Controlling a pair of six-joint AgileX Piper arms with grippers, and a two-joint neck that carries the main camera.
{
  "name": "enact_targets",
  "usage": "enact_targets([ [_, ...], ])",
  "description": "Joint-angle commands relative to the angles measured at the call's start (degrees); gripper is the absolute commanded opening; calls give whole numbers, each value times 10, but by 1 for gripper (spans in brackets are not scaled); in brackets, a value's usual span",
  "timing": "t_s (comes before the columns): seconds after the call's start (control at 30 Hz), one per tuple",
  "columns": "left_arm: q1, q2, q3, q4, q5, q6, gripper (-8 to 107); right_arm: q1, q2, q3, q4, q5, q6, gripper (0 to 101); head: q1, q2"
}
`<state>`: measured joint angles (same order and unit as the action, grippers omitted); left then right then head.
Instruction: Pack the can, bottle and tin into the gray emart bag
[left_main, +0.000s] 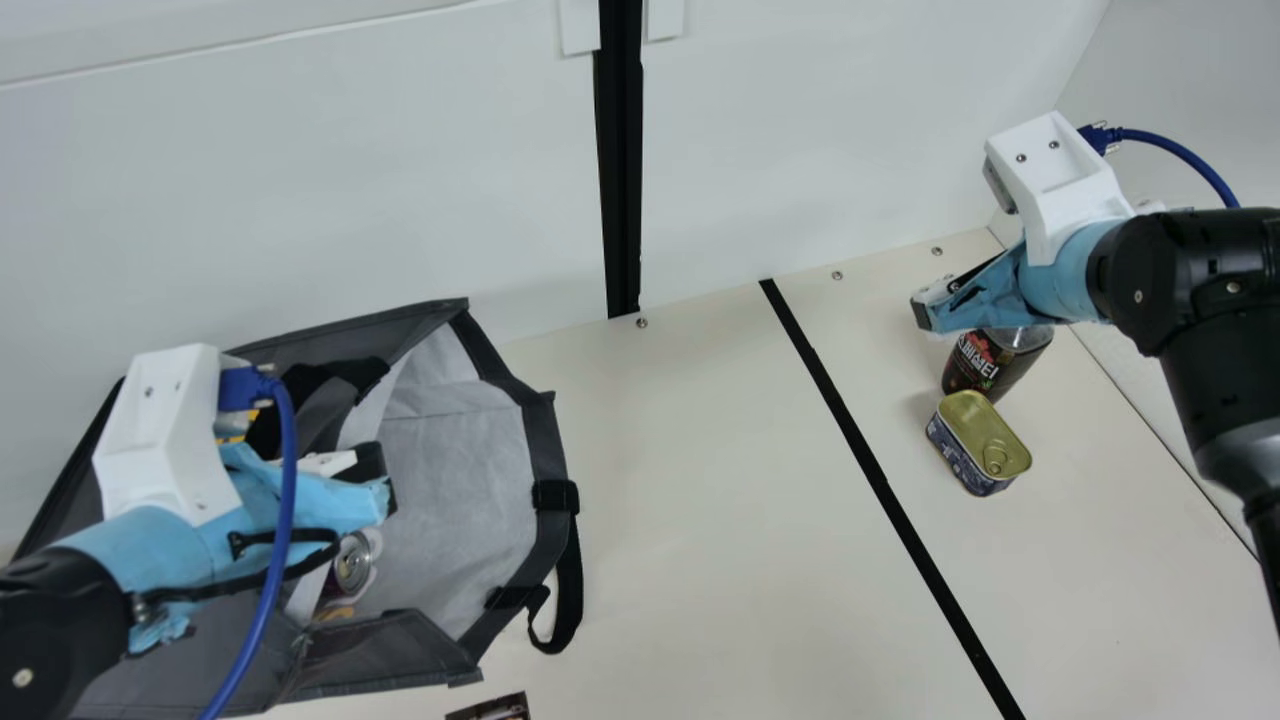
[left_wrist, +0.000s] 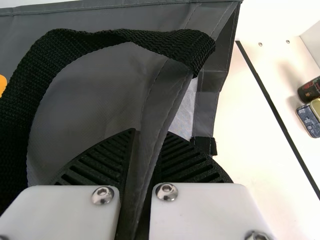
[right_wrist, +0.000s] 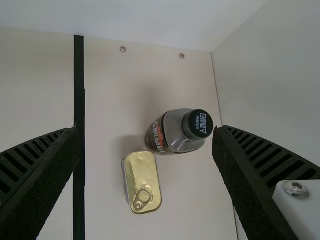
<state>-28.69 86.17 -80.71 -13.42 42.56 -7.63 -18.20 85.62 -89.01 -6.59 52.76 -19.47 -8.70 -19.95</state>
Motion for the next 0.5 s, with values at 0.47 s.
enact_targets([
  [0.47,0,0,0,0,0,0,10,-48,67,-43,19,2,-37,91,-13,0],
])
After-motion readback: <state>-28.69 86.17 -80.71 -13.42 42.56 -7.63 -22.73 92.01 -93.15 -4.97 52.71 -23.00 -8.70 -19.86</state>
